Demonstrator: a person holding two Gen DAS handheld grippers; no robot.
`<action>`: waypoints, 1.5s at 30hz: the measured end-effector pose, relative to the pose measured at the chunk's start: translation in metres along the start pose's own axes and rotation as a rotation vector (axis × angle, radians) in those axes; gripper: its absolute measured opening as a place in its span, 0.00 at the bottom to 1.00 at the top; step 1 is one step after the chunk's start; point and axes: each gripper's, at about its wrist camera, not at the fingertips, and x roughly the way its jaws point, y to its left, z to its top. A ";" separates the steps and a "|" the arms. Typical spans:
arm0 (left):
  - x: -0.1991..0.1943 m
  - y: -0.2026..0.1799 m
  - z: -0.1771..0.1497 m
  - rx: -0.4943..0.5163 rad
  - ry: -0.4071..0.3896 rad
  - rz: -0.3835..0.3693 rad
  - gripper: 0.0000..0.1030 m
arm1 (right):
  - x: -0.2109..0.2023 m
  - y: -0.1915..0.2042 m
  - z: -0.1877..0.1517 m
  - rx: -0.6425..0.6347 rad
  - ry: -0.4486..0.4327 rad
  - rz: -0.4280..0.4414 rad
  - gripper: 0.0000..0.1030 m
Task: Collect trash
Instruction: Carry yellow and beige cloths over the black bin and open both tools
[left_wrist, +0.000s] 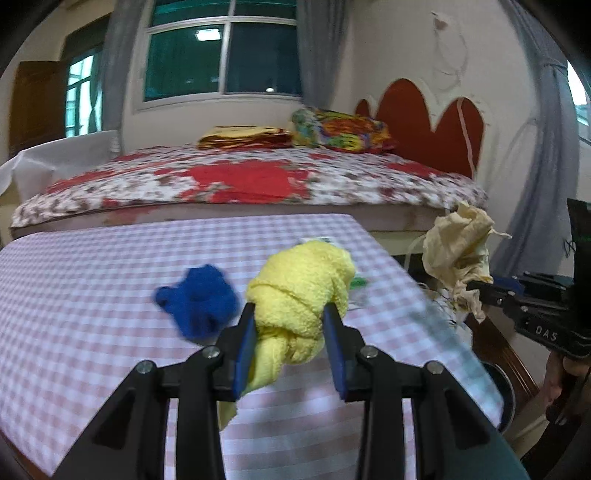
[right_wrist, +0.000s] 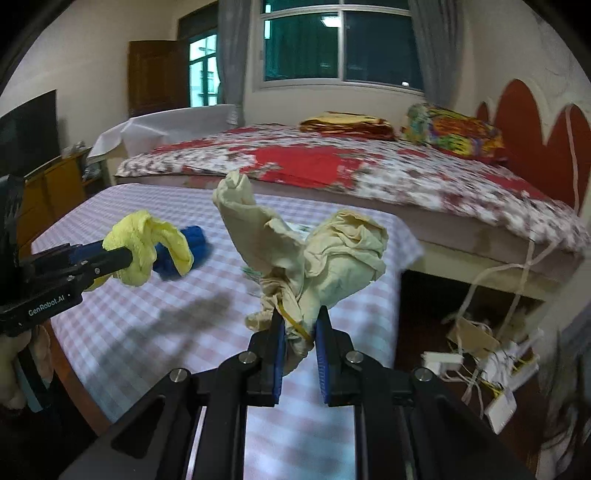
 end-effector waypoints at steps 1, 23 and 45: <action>0.003 -0.007 0.000 0.008 0.004 -0.014 0.36 | -0.004 -0.006 -0.004 0.008 0.002 -0.012 0.16; 0.036 -0.144 -0.007 0.167 0.083 -0.247 0.36 | -0.050 -0.114 -0.089 0.201 0.080 -0.173 0.16; 0.040 -0.268 -0.064 0.324 0.219 -0.495 0.36 | -0.090 -0.184 -0.207 0.357 0.258 -0.320 0.16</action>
